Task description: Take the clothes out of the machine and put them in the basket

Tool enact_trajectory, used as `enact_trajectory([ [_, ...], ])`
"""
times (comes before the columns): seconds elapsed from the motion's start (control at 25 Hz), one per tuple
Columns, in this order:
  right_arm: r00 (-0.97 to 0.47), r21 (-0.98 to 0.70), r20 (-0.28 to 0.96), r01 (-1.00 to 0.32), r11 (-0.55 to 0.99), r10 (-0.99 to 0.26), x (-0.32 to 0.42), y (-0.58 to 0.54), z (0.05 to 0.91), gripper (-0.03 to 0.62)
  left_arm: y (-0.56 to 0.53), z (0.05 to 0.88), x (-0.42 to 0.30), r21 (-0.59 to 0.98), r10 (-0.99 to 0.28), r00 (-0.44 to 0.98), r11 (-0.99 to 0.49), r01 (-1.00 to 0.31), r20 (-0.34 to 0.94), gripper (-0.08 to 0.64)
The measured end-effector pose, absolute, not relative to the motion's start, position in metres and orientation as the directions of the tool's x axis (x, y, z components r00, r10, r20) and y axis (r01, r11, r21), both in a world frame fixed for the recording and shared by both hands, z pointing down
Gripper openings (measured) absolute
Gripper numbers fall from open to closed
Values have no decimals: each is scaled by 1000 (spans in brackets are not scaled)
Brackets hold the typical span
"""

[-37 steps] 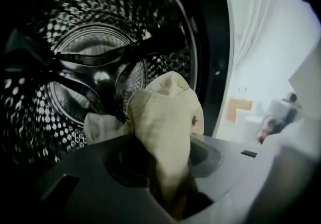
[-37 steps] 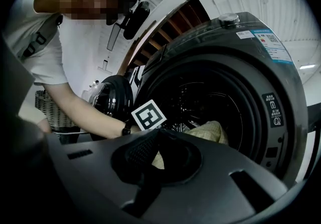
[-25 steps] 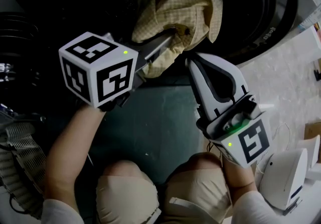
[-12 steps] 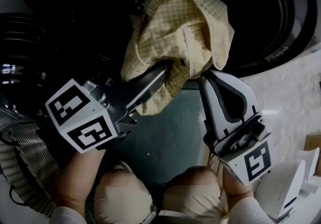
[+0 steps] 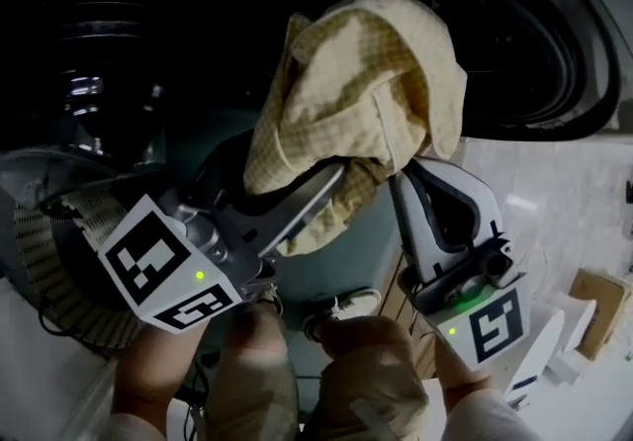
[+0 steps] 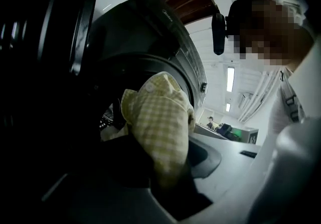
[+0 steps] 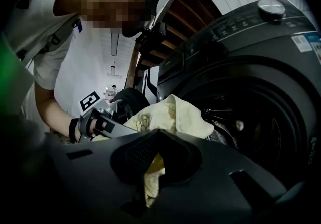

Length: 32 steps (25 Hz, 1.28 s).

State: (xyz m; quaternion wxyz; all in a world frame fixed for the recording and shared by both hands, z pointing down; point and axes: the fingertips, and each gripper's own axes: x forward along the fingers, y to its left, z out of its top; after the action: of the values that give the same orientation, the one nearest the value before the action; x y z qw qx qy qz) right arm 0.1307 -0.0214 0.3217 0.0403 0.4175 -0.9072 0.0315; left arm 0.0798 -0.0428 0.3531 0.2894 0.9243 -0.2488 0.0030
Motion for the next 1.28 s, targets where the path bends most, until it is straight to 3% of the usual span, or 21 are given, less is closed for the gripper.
enact_trajectory([
  [0.2,-651,25,138,-751,660,-746,120,-19,315,15,-41,350,76,515,-477,870,-719,-467,124,159],
  [0.36,-593,119,100,-790,602,-799,124,-20,301,15,-47,343,77,485,-462,885,-763,-428,54,160],
  [0.56,-546,81,148,-824,560,-825,154,0,312,15,-40,356,93,521,-479,878,-744,-418,21,158],
  [0.76,-269,23,126,-961,274,-955,224,27,377,15,-40,416,178,511,-234,972,-834,-208,14,160],
  [0.88,-356,52,169,-928,369,-919,209,28,355,14,-42,391,147,512,-351,936,-805,-301,-1,160],
  [1.28,-582,51,165,-801,596,-796,33,-19,241,15,-69,297,-93,566,-729,681,-587,-579,-60,160],
])
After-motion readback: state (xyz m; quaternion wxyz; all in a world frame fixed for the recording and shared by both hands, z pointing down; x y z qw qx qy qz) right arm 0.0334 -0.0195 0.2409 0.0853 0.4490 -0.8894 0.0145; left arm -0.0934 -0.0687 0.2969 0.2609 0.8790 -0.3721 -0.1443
